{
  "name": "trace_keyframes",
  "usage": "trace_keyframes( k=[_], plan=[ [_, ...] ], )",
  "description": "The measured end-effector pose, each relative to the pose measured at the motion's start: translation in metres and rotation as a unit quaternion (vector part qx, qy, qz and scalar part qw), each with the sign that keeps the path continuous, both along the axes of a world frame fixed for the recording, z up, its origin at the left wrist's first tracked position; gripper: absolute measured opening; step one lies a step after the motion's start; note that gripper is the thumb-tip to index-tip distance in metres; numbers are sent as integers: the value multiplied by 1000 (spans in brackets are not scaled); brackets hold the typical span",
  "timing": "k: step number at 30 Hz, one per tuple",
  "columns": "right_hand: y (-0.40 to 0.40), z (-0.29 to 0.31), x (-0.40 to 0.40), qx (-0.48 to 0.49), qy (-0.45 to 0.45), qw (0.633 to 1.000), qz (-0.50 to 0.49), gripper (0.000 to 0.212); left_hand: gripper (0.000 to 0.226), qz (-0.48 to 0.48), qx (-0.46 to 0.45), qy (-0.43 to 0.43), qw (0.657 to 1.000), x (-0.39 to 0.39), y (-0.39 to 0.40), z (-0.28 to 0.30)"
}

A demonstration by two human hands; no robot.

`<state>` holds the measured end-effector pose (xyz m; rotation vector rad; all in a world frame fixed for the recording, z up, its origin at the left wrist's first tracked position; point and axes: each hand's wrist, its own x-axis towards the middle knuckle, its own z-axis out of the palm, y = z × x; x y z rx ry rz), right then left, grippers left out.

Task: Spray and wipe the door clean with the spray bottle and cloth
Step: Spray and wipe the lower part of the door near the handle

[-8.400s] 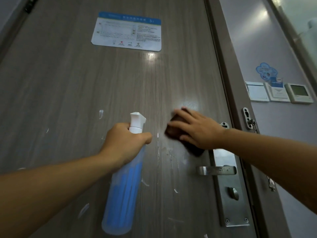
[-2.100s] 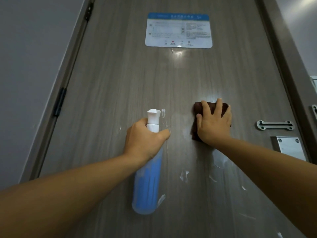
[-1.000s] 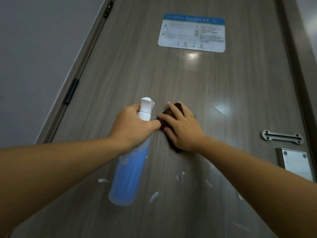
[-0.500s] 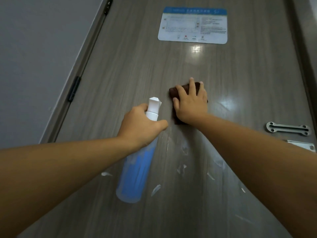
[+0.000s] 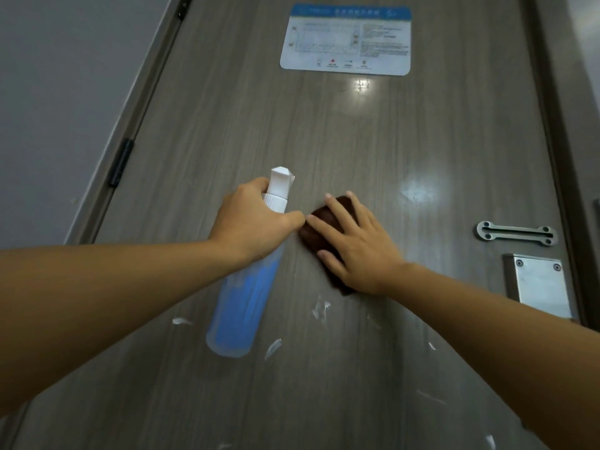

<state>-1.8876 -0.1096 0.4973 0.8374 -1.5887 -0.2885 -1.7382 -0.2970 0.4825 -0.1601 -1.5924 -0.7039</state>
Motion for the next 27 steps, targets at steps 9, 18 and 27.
trace_keyframes(
  k=[9, 18, 27],
  plan=[
    [57, 15, -7, -228, -63, 971, -27, 62, 34, 13, -21, -22, 999, -9, -5, -13],
    [-9, 53, 7, -388, -133, 911, 31, 65, 32, 14, -25, -20, 999, -10, -14, -13],
    [-36, 42, 7, -178, -69, 981, 21, 66, 37, 25, -21, -8, 999, -6, -16, -6]
  ],
)
